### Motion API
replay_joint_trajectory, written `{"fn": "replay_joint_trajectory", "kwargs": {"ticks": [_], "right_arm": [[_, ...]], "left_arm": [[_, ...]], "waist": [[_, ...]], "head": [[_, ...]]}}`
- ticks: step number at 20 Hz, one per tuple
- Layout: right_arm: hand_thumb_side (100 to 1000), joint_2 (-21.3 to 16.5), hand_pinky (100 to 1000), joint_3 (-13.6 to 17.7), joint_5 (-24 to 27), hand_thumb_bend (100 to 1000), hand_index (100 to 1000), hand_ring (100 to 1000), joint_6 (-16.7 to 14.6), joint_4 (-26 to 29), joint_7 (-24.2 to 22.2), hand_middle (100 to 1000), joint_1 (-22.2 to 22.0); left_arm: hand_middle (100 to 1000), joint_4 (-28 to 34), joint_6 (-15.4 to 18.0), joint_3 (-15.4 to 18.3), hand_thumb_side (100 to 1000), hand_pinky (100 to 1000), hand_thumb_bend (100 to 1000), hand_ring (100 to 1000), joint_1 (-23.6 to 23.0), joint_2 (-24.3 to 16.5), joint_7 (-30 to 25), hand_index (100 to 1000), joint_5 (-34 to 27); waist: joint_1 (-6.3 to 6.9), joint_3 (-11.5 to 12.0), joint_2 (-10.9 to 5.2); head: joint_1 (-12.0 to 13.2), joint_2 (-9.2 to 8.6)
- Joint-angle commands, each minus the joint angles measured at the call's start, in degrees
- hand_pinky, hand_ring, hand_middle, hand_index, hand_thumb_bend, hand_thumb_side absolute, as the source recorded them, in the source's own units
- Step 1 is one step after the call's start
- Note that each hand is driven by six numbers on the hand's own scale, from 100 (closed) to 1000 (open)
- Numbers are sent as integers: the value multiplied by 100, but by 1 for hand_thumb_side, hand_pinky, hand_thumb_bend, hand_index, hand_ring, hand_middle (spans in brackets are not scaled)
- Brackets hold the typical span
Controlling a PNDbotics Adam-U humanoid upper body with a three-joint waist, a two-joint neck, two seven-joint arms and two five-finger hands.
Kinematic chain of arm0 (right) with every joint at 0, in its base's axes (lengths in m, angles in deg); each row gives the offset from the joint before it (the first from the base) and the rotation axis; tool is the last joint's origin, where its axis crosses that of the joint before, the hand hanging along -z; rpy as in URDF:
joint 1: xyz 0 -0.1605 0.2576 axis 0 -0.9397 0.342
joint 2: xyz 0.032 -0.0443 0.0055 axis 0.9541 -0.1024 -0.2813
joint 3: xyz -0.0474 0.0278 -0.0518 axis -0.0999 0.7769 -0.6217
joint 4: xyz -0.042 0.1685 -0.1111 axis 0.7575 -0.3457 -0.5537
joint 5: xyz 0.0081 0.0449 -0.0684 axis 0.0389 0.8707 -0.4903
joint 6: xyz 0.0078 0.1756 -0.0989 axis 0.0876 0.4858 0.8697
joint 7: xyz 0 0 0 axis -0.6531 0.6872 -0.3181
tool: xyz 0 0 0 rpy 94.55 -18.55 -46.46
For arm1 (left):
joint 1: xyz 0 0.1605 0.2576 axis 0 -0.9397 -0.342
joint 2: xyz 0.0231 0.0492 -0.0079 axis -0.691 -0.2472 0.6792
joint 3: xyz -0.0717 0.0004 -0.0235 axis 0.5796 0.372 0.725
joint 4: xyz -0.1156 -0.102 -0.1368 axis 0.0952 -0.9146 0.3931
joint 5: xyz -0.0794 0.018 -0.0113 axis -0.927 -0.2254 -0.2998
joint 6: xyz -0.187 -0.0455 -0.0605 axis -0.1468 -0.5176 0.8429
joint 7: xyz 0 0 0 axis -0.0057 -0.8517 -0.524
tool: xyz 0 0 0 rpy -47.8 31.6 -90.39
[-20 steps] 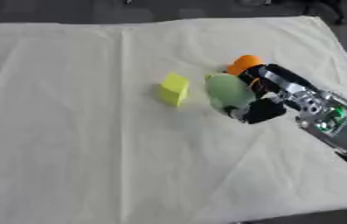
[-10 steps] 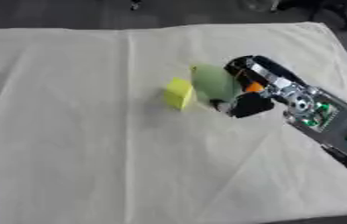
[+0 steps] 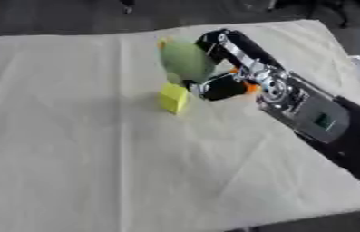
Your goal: Pick up the objects with one hand, pass them to the other hand, and then place them into the box on the other side of the table.
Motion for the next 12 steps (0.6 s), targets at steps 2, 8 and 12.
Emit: {"fn": "replay_joint_trajectory", "kwargs": {"ticks": [2, 8, 12], "right_arm": [[100, -17, 692, -53, -414, 230, 392, 574, -93, 53, 39, 361, 142], [100, 139, 709, -195, -697, 217, 394, 575, -344, 53, -168, 362, 455], [100, 187, 710, -240, -906, 217, 394, 575, -371, 53, -319, 363, 486]], "left_arm": [[719, -63, -512, -470, 628, 766, 100, 675, 537, -202, -629, 808, 193], [733, -227, -1195, -1241, 622, 773, 100, 692, 1357, 260, -1465, 822, 577], [735, -313, -1443, -1461, 620, 773, 100, 693, 1618, 418, -1752, 823, 751]], "waist": [[106, 41, -168], [170, 188, -84], [190, 261, -47]], "head": [[-1, 8], [182, -158], [215, -158]]}}
